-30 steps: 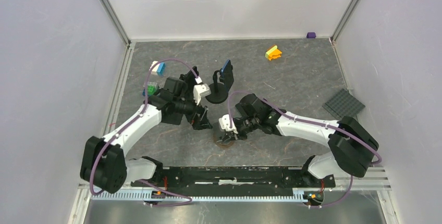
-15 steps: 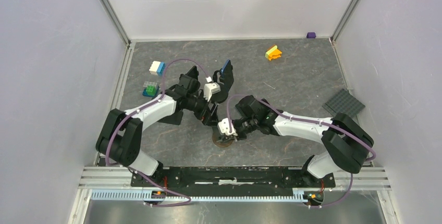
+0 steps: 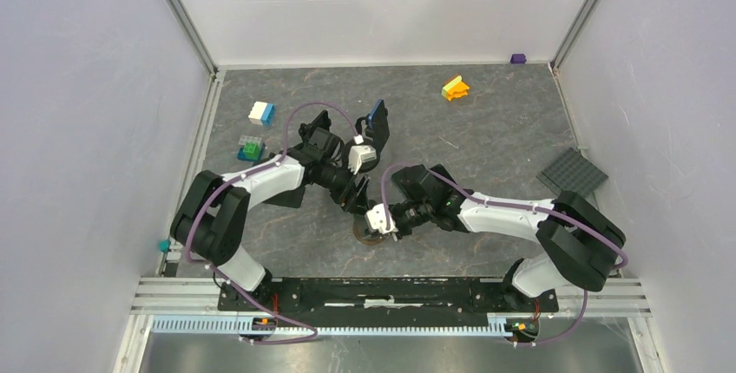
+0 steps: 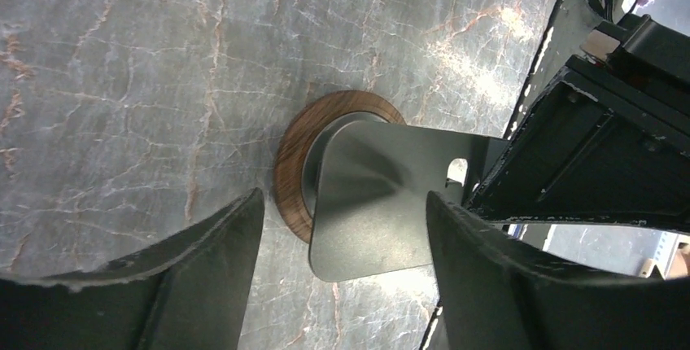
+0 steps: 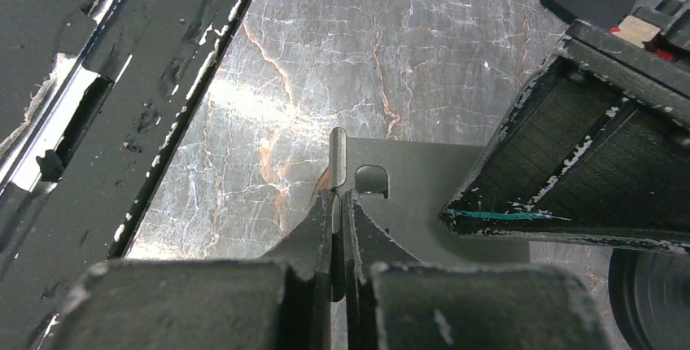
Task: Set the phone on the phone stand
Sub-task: Place the phone stand at the center of the board, then adjust the phone stand at the center of the board.
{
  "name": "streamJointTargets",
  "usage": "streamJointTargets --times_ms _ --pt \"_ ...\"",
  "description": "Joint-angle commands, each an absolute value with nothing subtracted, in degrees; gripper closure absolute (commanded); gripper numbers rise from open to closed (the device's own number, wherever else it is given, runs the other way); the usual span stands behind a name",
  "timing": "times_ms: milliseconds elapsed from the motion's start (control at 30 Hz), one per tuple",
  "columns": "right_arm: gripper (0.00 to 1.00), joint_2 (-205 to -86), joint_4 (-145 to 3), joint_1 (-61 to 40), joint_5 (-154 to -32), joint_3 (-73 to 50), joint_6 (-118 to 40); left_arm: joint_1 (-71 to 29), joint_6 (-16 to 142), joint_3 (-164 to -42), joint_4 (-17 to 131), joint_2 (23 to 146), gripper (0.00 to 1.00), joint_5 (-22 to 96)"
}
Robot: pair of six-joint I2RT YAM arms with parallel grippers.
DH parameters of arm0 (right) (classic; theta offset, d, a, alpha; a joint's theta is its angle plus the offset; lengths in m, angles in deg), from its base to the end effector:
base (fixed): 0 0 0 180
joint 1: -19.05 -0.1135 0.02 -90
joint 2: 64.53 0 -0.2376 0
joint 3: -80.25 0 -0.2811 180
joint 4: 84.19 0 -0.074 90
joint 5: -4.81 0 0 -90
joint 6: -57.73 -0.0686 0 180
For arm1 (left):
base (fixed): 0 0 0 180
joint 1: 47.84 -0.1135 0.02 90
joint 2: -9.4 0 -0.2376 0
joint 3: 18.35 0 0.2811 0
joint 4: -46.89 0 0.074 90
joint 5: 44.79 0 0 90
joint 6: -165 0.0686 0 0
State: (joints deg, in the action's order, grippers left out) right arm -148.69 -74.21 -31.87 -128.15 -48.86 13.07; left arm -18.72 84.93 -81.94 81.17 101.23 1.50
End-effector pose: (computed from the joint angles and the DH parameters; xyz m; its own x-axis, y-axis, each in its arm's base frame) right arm 0.1663 0.2789 0.1106 0.3230 -0.4279 -0.8441 -0.9265 -0.3249 -0.1899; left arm 0.2672 -0.2031 0.1083 -0.6547 0.5074 -0.5602 0.7545 0.3947 -0.5243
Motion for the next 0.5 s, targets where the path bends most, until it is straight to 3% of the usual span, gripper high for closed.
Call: streamJointTargets --times_ms 0,367,467 --pt "1.00 -149.4 -74.9 -31.5 -118.6 -50.3 15.6 -17.0 86.6 -83.9 82.0 99.3 0.27 -0.1" --pt "0.92 -147.6 -72.2 -31.6 -118.8 -48.8 14.0 -16.3 88.2 -87.1 85.3 101.1 0.73 -1.9" --pt "0.87 -147.1 -72.0 -31.5 -118.6 -48.3 13.3 -16.4 88.9 -88.4 86.6 102.0 0.80 -2.9"
